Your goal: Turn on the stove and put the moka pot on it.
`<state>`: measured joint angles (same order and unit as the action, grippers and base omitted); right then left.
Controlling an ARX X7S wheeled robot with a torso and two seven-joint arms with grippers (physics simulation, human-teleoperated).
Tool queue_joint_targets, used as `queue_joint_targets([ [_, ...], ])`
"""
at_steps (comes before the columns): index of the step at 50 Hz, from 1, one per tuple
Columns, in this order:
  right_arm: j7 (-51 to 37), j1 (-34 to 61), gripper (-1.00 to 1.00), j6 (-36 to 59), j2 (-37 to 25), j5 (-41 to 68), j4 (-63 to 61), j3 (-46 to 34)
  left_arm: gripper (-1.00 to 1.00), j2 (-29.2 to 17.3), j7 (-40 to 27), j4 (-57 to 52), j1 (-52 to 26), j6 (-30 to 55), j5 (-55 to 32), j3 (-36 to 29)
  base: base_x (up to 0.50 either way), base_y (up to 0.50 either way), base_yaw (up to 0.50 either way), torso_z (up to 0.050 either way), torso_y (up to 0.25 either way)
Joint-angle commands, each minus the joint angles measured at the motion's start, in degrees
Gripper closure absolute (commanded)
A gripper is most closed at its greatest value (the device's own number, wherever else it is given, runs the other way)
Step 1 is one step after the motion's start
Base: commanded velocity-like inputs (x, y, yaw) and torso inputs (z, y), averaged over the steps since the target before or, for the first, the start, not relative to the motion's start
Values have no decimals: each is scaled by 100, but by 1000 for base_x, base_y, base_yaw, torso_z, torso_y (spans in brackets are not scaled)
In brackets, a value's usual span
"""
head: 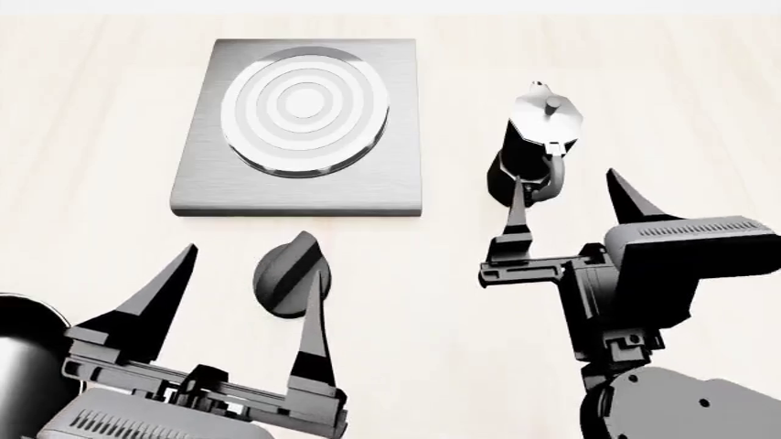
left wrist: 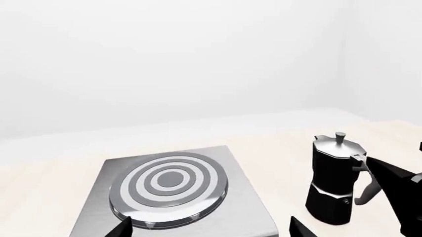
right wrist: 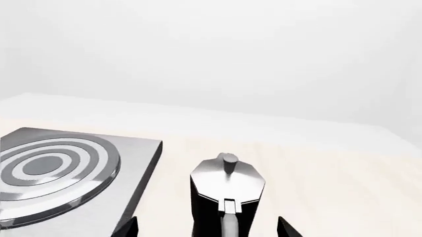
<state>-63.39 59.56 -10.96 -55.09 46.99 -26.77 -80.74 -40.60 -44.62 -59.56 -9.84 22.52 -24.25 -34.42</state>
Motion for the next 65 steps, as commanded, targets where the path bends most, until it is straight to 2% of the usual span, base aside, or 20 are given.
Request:
queue_joint_targets([
  [1, 384, -60, -100, -184, 169, 258, 624, 53, -100, -241, -322, 26, -225, -152, -183, -271, 0, 0, 0, 0, 0],
  [9, 655, -125, -100, -451, 265, 542, 964, 169, -100, -270, -363, 75, -265, -225, -183, -373, 0, 0, 0, 0, 0],
  [30, 1094, 51, -100, -215, 594, 688, 1580, 170, -100, -211, -382, 129, -418, -193, -140, -685, 0, 0, 0, 0, 0],
  [65, 1290, -18, -100, -238, 710, 816, 1996, 255, -100, -235, -421, 280, -466, -332, -130, -834, 0, 0, 0, 0, 0],
])
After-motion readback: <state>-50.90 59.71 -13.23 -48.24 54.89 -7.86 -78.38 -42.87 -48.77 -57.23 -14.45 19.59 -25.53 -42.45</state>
